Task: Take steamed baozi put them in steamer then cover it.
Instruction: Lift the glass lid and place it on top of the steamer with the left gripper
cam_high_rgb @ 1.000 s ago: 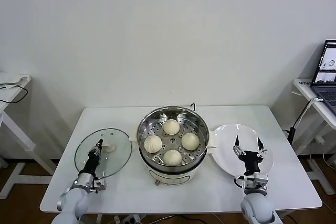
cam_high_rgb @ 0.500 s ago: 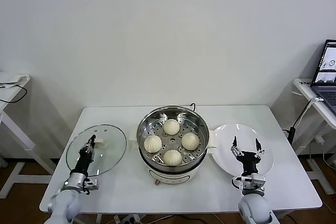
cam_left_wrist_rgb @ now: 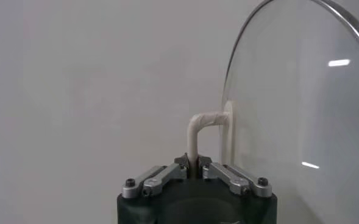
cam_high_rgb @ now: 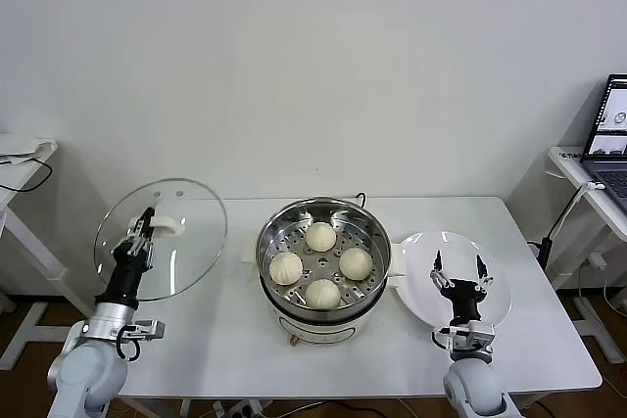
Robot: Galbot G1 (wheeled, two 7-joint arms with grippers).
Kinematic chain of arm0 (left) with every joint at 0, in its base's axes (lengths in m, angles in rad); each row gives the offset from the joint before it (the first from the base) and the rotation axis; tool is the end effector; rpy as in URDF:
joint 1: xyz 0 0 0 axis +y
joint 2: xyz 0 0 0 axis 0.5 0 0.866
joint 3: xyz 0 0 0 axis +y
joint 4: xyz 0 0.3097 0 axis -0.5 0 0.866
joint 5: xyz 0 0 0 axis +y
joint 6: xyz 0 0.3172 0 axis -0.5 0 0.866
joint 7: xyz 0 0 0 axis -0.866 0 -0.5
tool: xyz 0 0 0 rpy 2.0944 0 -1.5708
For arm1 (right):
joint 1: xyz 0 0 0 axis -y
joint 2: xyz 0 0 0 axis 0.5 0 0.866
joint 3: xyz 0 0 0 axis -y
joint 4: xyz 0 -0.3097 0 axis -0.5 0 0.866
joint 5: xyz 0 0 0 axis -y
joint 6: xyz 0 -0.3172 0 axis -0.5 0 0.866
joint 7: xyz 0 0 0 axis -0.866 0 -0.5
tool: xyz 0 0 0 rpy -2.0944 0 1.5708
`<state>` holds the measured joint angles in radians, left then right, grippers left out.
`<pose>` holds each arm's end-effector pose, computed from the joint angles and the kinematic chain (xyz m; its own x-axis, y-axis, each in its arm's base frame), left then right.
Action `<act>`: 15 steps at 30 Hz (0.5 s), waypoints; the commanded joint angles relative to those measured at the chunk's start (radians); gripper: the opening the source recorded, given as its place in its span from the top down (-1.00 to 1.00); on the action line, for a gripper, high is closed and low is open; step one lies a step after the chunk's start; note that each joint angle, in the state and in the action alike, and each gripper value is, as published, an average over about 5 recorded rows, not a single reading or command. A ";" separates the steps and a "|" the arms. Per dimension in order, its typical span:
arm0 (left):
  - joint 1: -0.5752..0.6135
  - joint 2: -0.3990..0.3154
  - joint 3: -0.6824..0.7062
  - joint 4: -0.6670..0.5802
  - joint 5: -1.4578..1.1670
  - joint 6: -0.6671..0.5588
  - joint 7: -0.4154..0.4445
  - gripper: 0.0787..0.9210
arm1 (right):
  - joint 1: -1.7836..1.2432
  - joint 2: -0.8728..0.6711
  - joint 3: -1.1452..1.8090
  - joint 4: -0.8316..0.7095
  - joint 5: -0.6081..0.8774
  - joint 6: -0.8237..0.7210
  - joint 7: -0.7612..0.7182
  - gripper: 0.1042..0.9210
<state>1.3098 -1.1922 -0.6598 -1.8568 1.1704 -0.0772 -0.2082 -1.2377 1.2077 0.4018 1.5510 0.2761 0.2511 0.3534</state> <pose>0.2420 0.1198 -0.2611 -0.9643 0.0592 -0.2580 -0.2578 0.0120 0.9661 0.2506 -0.0762 -0.3631 -0.9742 0.2247 -0.0210 0.2256 0.9725 -0.0583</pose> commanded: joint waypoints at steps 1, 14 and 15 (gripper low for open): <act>-0.019 0.060 0.368 -0.400 -0.068 0.245 0.155 0.72 | 0.000 0.000 0.003 -0.002 -0.003 0.000 -0.001 -0.76; -0.222 -0.093 0.824 -0.324 0.059 0.592 0.399 0.72 | 0.028 0.012 0.013 -0.042 -0.013 0.004 -0.002 -0.76; -0.235 -0.101 0.838 -0.310 0.081 0.604 0.420 0.72 | 0.030 0.013 0.014 -0.048 -0.014 0.006 -0.001 -0.76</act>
<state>1.2113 -1.2019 -0.1875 -2.1390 1.1429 0.2470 -0.0059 -1.2183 1.2168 0.4132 1.5259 0.2666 0.2513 0.3518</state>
